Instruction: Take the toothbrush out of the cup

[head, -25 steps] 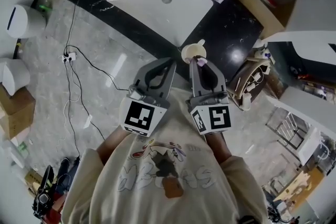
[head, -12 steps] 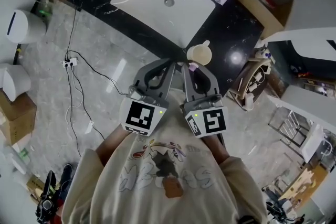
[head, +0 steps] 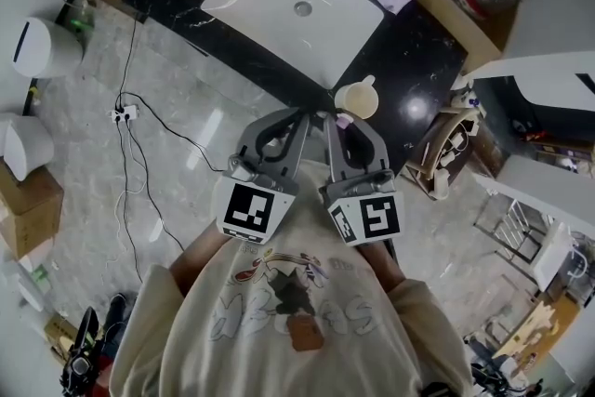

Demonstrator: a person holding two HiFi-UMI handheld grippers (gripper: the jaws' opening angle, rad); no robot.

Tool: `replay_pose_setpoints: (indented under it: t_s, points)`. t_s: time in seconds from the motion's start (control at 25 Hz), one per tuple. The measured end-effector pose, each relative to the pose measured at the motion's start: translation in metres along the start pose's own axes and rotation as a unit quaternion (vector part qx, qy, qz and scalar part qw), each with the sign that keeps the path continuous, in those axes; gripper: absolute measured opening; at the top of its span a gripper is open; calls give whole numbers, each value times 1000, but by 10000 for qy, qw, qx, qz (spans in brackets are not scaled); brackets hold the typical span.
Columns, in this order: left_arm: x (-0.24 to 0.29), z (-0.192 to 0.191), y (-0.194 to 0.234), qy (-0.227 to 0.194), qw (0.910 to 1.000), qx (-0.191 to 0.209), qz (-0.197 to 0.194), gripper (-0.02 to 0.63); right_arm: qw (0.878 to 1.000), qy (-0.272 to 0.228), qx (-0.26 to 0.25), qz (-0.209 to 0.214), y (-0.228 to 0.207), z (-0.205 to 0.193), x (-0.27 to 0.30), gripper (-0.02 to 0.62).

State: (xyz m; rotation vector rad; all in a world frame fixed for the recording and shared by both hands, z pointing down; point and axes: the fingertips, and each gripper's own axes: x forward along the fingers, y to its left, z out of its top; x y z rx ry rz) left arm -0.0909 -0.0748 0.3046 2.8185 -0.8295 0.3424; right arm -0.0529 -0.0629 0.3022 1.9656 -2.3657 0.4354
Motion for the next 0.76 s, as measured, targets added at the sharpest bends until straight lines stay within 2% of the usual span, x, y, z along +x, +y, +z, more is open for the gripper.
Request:
replay_pose_setpoints:
  t_s: [0.76]
  points:
    - [-8, -2, 6, -48, 10000, 12, -86, 12, 9999, 1, 102, -123, 6, -7, 2, 37]
